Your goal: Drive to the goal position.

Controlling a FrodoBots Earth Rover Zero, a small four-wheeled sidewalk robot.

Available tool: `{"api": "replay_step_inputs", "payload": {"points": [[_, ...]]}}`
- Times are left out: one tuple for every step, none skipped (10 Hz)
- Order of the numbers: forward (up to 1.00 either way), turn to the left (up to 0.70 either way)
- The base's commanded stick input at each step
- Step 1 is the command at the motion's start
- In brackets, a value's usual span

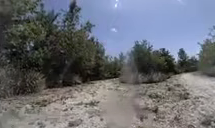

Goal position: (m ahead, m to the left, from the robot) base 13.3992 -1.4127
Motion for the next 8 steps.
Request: {"api": "replay_step_inputs", "payload": {"points": [[0.70, 0.11], [0.70, 0.03], [0.70, 0.00], [0.70, 0.00], [0.70, 0.08], [0.70, 0.14], [0.70, 0.06], [0.70, 0.00]]}}
